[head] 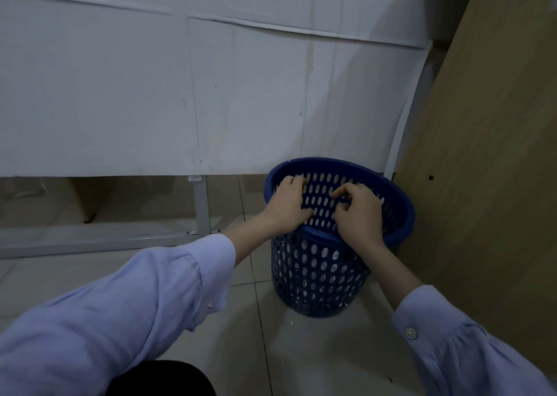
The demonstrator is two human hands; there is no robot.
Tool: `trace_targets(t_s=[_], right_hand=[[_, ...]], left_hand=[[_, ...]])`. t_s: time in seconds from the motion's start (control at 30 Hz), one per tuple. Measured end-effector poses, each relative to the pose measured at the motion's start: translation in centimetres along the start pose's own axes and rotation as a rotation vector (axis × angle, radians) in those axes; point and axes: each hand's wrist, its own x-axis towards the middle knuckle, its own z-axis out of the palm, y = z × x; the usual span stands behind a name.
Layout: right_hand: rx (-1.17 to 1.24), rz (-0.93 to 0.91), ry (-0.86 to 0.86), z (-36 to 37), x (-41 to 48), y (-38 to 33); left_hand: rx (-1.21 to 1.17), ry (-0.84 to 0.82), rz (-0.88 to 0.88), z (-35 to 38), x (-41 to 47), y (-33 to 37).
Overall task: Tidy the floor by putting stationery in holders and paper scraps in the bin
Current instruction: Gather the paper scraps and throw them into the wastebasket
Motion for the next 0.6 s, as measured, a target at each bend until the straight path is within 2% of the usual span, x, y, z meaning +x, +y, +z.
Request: trace_targets(t_s=[0.2,0.37,0.47,0.6], right_hand=[[-0.18,-0.207,0.01,-0.2,-0.3,-0.5],[-0.415,-0.268,0.018,0.4,-0.6,-2.3],[-0.386,-0.259,0.038,1.4,-1.2,-4.5],[-0.315,-0.348,-0.025,3.3,-2.7,-8.8]], left_hand=[[0.013,0.078,0.077,-3.4,-2.8,-1.0],[0.126,0.16,0.022,-6.9,-5.0,-3.0],[0.227,0.188,0.008,-8.9,-5.9,-4.1],[0.339,0.23,-0.051,-12.5,-8.6,-5.5]])
